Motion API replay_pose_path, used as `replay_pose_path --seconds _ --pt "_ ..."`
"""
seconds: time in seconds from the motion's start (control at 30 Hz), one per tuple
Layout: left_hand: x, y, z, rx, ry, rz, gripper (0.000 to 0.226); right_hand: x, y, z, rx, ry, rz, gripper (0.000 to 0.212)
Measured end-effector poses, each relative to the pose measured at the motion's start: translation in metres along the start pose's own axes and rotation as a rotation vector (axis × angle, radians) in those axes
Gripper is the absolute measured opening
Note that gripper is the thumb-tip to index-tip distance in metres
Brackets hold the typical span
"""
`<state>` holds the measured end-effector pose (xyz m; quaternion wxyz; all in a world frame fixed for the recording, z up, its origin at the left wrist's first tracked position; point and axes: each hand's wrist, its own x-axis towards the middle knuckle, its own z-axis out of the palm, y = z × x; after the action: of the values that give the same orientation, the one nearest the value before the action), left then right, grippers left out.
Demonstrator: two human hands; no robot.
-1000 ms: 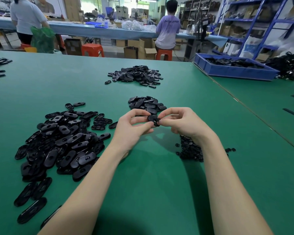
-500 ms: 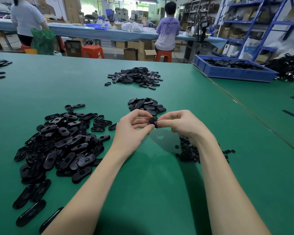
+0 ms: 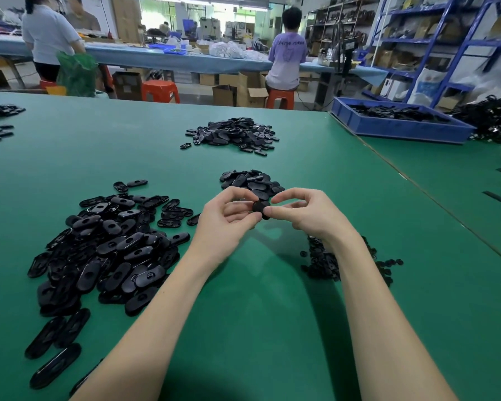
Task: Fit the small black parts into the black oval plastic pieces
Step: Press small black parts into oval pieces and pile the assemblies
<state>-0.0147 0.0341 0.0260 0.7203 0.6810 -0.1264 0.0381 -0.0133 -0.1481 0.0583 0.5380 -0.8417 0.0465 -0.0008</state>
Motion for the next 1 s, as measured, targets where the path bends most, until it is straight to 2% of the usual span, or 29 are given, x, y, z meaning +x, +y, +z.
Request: replay_pose_path --seconds 0.2,0.33,0.43,0.6,1.0 --pt "0.003 0.002 -0.004 -0.23 -0.02 -0.209 0.025 -0.006 0.004 0.007 0.088 -0.066 0.035 0.024" --pt "0.003 0.002 -0.005 -0.267 -0.049 -0.29 0.026 -0.004 0.001 0.006 0.059 -0.095 0.018 0.017" --pt "0.003 0.002 -0.005 -0.237 -0.026 -0.292 0.025 -0.004 -0.001 0.006 0.038 -0.1 0.001 0.008" --pt "0.002 0.003 -0.003 -0.143 -0.031 -0.279 0.021 -0.002 -0.003 0.008 -0.001 -0.085 -0.039 0.012" --pt "0.001 0.001 -0.003 -0.102 0.025 -0.261 0.017 0.002 0.003 0.013 -0.067 0.014 -0.093 0.009"
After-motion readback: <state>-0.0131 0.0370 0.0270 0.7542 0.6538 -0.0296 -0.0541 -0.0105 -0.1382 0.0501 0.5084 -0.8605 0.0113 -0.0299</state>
